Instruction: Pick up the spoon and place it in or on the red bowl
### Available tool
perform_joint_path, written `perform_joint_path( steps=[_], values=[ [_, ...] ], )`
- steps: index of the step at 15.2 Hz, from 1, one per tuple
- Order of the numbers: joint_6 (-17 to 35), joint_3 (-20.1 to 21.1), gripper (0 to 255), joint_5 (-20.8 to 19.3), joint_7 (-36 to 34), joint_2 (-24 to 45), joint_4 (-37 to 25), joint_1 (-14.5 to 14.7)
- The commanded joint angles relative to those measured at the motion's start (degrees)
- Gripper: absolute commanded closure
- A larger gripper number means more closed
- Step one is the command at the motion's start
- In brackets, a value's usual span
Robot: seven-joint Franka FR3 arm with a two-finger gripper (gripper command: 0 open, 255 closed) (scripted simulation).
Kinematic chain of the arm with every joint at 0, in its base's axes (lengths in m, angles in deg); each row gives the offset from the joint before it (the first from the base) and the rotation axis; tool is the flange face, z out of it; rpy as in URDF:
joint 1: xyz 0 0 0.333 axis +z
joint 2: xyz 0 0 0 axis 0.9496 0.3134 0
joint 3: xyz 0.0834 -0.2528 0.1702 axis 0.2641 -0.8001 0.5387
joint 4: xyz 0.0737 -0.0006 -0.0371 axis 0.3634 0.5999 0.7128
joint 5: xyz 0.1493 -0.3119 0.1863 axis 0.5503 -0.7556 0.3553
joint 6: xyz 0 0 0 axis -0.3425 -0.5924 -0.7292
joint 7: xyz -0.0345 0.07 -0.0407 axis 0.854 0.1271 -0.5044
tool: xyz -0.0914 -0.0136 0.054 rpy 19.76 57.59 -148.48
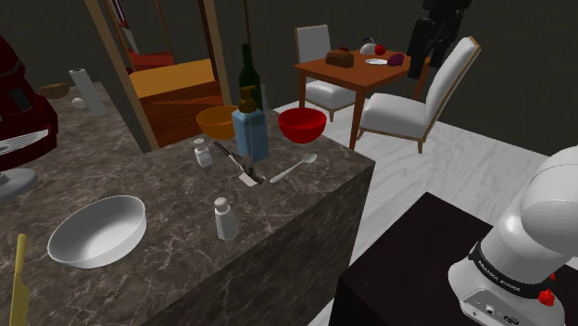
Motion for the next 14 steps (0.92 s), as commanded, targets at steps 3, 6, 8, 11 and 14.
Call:
perform_joint_path(
  steps=[3, 6, 8, 11, 14],
  values=[
    [3.2, 0.3, 0, 0.5, -0.6, 2.8, 1.0, 0.1],
    [7.8, 0.7, 0, 1.2, -1.5, 7.5, 2.0, 0.1],
    [10.8, 1.0, 0, 1.6, -2.0, 10.9, 2.3, 0.2],
    [15.2, 1.5, 0, 2.2, -2.8, 16.3, 2.2, 0.3],
    [19.3, 1.9, 0, 2.7, -3.5, 22.1, 1.5, 0.4]
  ],
)
